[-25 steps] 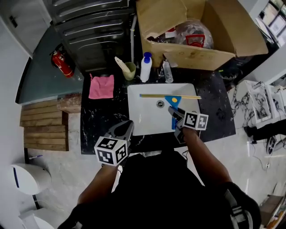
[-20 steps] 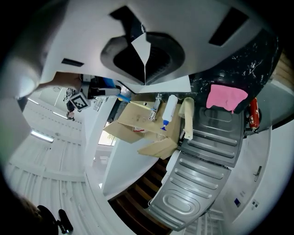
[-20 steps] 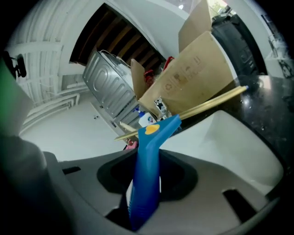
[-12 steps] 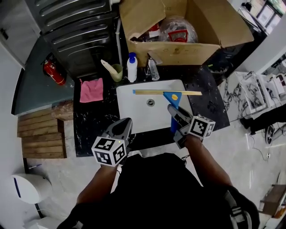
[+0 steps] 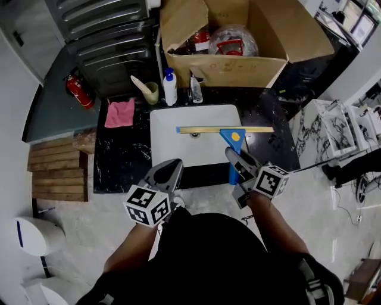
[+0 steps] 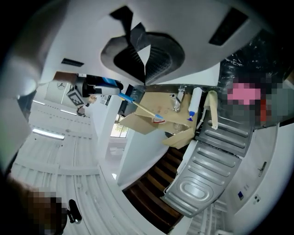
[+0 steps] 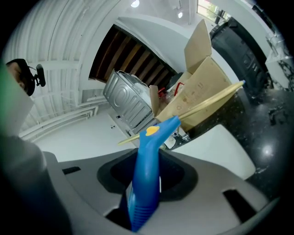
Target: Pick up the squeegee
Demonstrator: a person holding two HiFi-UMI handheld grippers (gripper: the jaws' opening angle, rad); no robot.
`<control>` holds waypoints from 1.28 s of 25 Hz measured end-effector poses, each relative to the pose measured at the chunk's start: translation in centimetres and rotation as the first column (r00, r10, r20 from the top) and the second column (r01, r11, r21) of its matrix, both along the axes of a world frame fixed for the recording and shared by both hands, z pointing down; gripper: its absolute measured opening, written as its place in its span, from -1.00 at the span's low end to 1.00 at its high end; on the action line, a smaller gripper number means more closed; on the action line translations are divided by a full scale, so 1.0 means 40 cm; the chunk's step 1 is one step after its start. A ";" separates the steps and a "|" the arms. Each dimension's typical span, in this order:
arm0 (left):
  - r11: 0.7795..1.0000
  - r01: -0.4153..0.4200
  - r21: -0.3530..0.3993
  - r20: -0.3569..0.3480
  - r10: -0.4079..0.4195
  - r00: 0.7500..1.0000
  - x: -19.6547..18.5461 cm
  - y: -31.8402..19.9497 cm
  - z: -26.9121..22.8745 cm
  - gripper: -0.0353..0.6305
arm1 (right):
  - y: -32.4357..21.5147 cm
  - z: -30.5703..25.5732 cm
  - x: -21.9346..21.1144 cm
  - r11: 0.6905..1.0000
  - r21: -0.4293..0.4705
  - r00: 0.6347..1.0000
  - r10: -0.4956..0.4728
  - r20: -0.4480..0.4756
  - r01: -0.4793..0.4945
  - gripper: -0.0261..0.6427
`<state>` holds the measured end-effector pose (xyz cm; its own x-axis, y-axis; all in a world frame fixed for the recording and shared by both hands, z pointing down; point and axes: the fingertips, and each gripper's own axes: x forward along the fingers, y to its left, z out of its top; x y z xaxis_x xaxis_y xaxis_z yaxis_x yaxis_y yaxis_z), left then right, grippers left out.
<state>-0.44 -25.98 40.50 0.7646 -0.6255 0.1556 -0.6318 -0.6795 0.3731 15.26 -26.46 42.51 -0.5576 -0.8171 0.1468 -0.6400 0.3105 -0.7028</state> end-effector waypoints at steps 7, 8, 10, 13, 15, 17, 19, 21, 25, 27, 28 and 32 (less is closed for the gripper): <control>0.996 0.057 -0.070 -0.011 -0.058 0.998 0.065 0.122 0.021 -0.84 | 0.141 -0.013 0.067 1.000 0.019 1.000 -0.011 0.006 0.011 -0.52; 0.995 0.064 -0.072 -0.008 -0.065 0.998 0.072 0.141 0.022 -0.84 | 0.160 -0.017 0.078 1.000 0.028 1.000 -0.011 0.015 0.011 -0.52; 0.995 0.076 -0.066 0.002 -0.076 0.997 0.089 0.183 0.023 -0.84 | 0.200 -0.022 0.099 0.999 0.045 0.999 -0.013 0.031 0.011 -0.52; 0.992 0.108 -0.072 0.017 -0.107 0.994 0.103 0.239 0.032 -0.84 | 0.261 -0.021 0.126 0.999 0.044 0.999 -0.016 0.050 0.014 -0.52; 0.987 0.137 -0.088 0.022 -0.136 0.991 0.104 0.269 0.041 -0.84 | 0.298 -0.013 0.142 0.999 0.030 0.998 -0.015 0.064 0.013 -0.52; 0.983 0.158 -0.093 0.025 -0.156 0.987 0.108 0.307 0.045 -0.84 | 0.336 0.000 0.158 1.000 0.019 0.997 -0.015 0.073 0.014 -0.52; 0.982 0.168 -0.086 0.032 -0.166 0.986 0.116 0.351 0.049 -0.84 | 0.374 0.012 0.173 1.000 0.014 0.997 -0.016 0.075 0.015 -0.52; 0.981 0.177 -0.080 0.044 -0.174 0.984 0.120 0.392 0.059 -0.84 | 0.407 0.021 0.184 1.000 0.012 0.997 -0.018 0.075 0.018 -0.52; 0.977 0.190 -0.092 0.059 -0.186 0.981 0.127 0.451 0.070 -0.84 | 0.460 0.026 0.196 1.000 0.009 0.995 -0.021 0.094 0.020 -0.52; 0.978 0.191 -0.079 0.064 -0.186 0.980 0.133 0.469 0.055 -0.84 | 0.481 0.022 0.201 1.000 0.013 0.994 -0.019 0.105 0.018 -0.52; 0.979 0.191 -0.069 0.064 -0.186 0.980 0.134 0.475 0.044 -0.84 | 0.489 0.018 0.202 1.000 0.017 0.994 -0.017 0.110 0.015 -0.52; 0.980 0.192 -0.048 0.065 -0.189 0.980 0.124 0.497 0.021 -0.84 | 0.514 0.008 0.194 0.999 0.036 0.991 -0.009 0.131 0.004 -0.52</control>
